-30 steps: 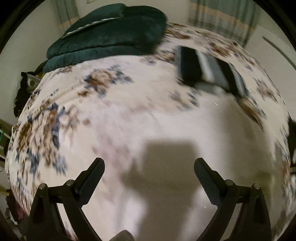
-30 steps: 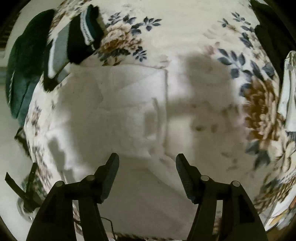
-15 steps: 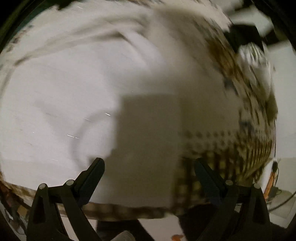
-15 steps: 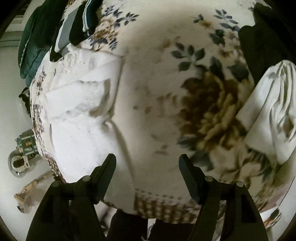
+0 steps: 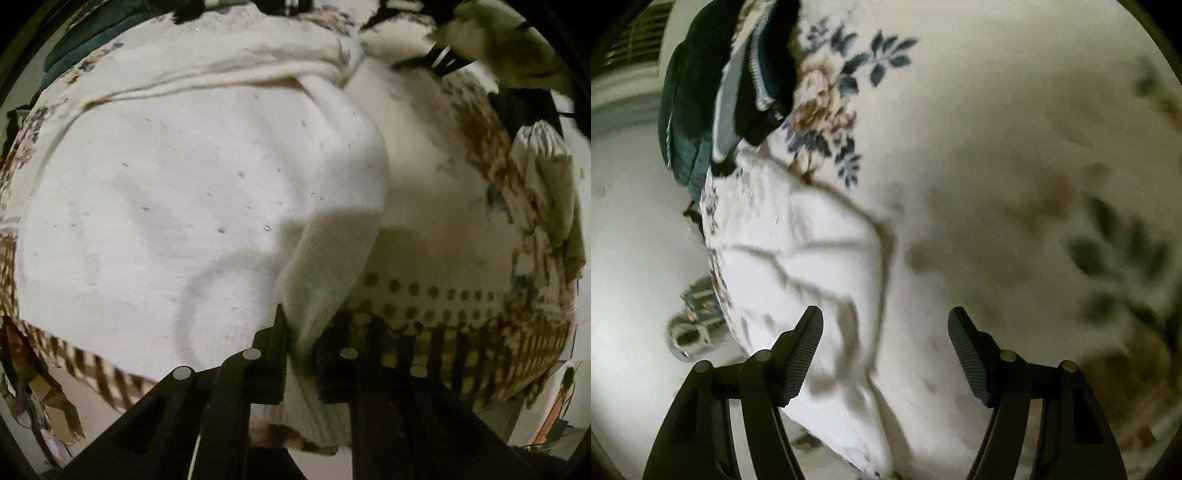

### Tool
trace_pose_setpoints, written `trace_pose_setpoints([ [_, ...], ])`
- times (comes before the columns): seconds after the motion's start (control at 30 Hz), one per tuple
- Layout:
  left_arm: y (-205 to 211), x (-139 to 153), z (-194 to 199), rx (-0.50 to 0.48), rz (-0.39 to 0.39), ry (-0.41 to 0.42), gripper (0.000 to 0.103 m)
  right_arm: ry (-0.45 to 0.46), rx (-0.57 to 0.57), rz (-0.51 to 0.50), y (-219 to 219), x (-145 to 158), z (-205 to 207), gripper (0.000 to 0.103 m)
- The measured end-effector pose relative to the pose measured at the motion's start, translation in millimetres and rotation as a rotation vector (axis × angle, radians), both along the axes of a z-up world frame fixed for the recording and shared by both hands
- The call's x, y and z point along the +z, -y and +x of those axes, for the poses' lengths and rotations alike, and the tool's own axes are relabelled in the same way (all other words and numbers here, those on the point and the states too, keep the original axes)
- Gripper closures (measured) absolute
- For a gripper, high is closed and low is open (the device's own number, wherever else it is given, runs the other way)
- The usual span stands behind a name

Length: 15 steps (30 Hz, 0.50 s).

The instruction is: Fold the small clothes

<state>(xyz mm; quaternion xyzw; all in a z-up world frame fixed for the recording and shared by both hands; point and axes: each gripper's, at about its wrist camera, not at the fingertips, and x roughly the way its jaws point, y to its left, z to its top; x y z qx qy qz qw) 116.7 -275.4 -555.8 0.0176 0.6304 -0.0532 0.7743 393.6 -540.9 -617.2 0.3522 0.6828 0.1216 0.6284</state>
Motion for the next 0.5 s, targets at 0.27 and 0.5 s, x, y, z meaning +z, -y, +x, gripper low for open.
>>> trace_pose_setpoints([
  [0.27, -38.4, 46.6, 1.1, 0.100, -0.064, 0.068, 0.095, -0.027, 0.009, 0.059, -55.8, -21.9, 25.6, 0.091],
  [0.5, -123.4, 79.5, -2.6, 0.268, -0.155, 0.139, 0.095, 0.019, 0.089, -0.114, -112.1, 51.5, 47.0, 0.092],
])
